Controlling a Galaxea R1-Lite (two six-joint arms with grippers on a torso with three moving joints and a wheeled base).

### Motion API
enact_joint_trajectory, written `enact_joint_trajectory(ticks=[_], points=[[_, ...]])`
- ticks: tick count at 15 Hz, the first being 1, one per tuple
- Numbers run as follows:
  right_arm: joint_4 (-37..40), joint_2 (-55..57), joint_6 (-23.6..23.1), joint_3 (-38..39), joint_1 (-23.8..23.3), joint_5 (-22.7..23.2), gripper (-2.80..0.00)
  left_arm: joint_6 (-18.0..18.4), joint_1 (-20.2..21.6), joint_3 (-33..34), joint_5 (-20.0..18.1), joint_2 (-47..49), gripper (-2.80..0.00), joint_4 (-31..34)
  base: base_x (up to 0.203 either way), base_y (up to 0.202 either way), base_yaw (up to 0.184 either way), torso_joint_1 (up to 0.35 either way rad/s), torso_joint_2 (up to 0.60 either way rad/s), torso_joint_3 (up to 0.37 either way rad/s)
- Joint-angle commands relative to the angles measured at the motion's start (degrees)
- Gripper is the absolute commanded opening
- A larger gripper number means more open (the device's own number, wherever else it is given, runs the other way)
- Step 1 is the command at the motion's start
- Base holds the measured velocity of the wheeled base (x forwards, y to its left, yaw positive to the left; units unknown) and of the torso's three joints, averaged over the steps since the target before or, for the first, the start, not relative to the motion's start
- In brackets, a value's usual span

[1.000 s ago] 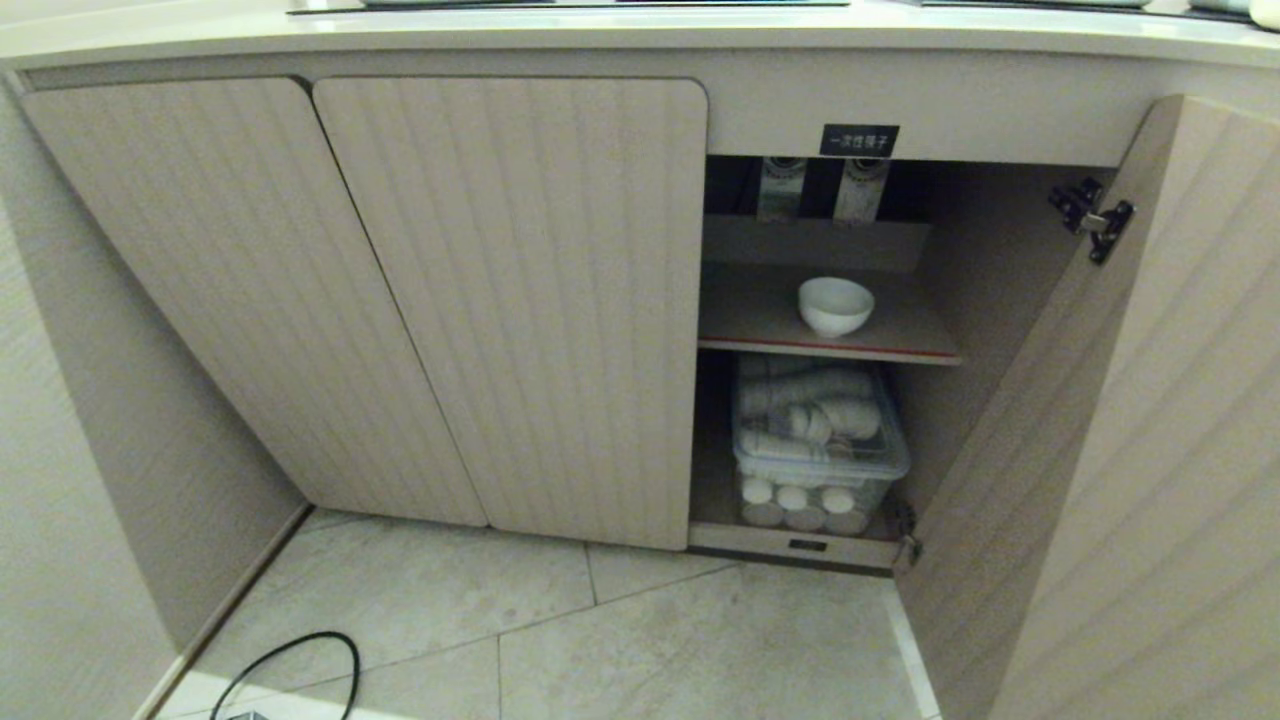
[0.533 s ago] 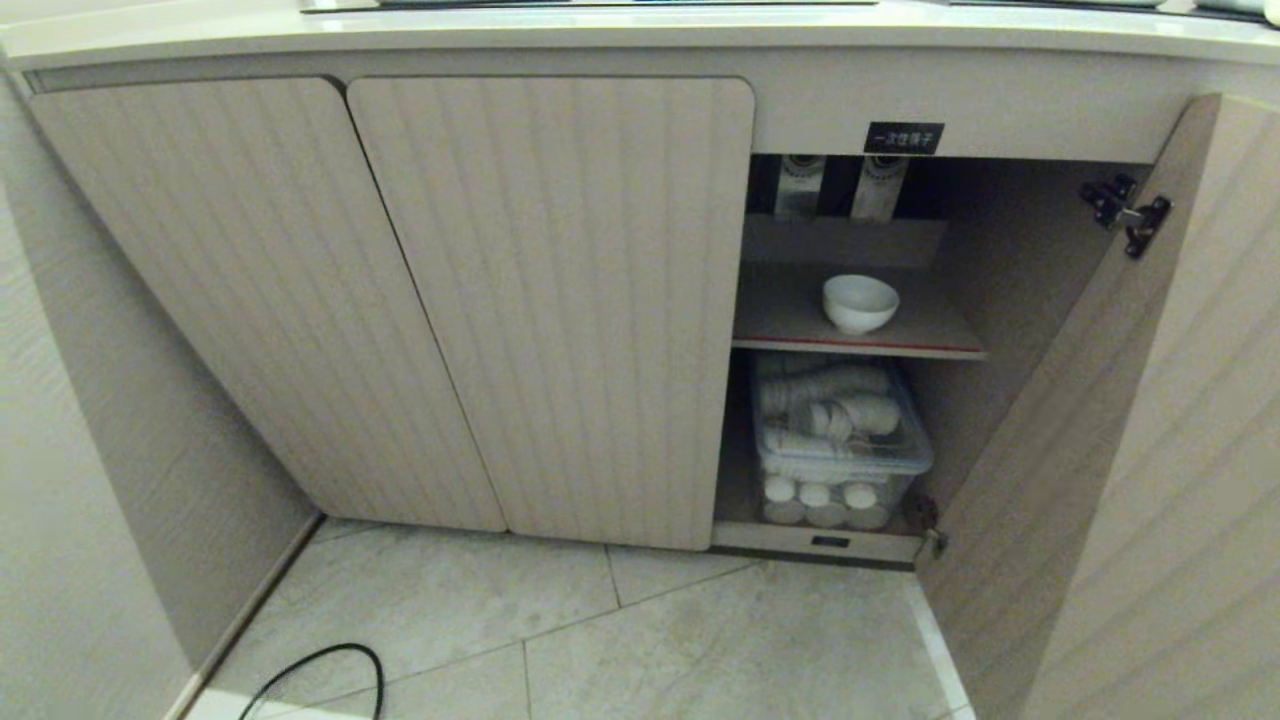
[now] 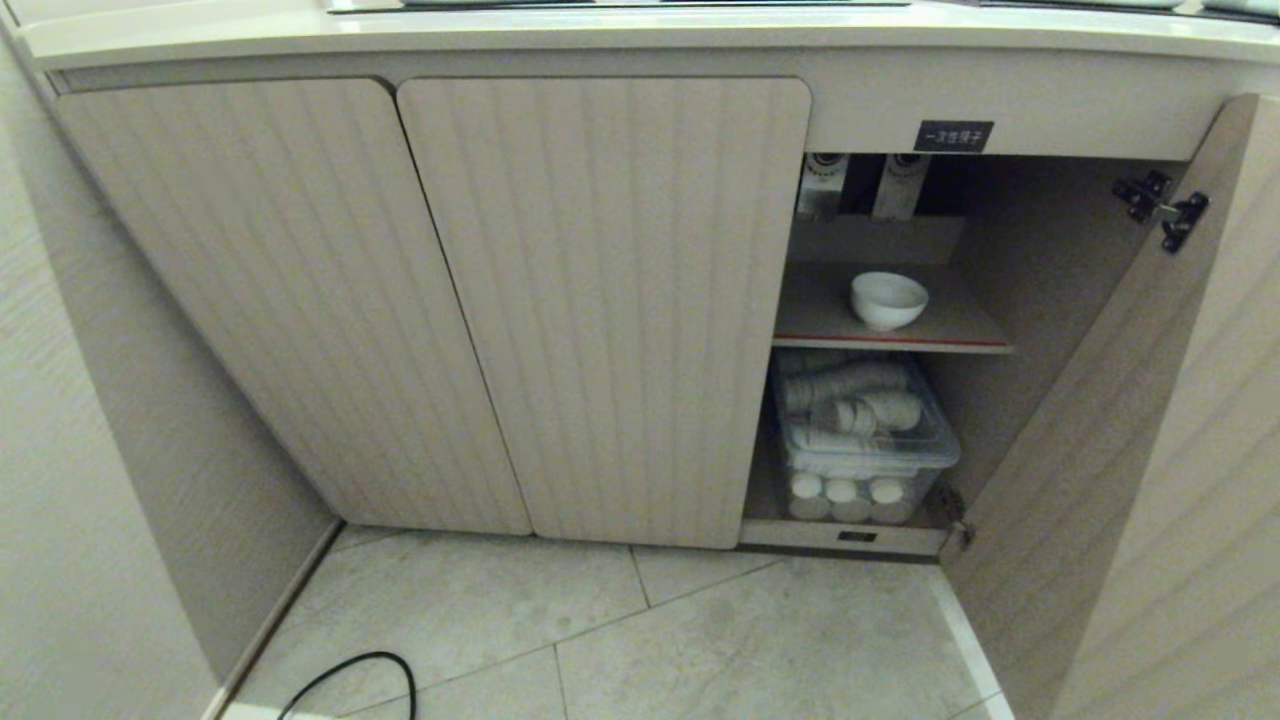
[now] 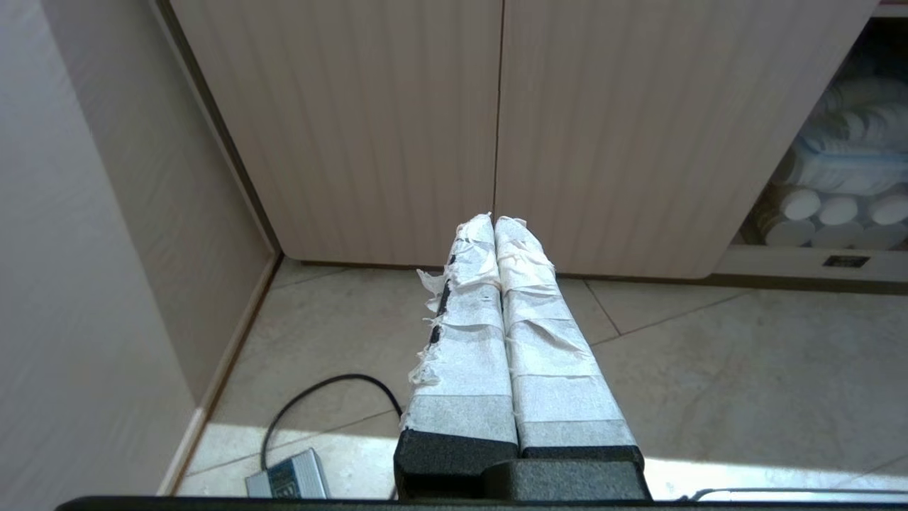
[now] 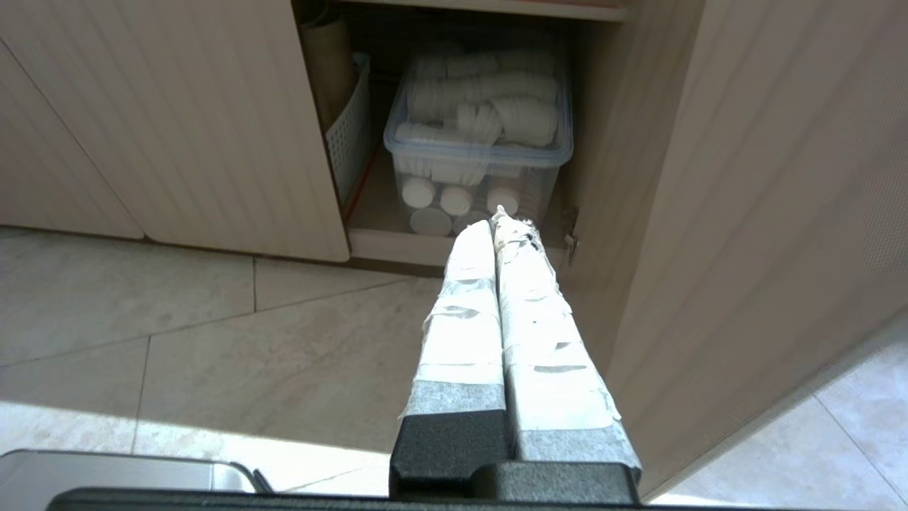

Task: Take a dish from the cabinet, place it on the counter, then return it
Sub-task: Take the bowl from the cabinet

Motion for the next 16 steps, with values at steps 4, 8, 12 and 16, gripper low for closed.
enact_joint_trajectory(ticks=[4, 8, 12, 16], points=[[0.0, 0.1, 0.0, 0.0, 0.0, 0.0, -2.8, -0.1, 0.0, 0.0, 0.0, 0.0, -2.8, 0.0, 0.0, 0.0, 0.0, 0.0, 0.0, 0.0], [0.0, 0.1, 0.0, 0.0, 0.0, 0.0, -2.8, -0.1, 0.0, 0.0, 0.0, 0.0, -2.8, 0.0, 0.0, 0.0, 0.0, 0.0, 0.0, 0.0], [0.0, 0.1, 0.0, 0.0, 0.0, 0.0, -2.8, 0.0, 0.0, 0.0, 0.0, 0.0, -2.8, 0.0, 0.0, 0.0, 0.0, 0.0, 0.0, 0.0], [0.0, 0.1, 0.0, 0.0, 0.0, 0.0, -2.8, -0.1, 0.0, 0.0, 0.0, 0.0, -2.8, 0.0, 0.0, 0.0, 0.0, 0.0, 0.0, 0.0]])
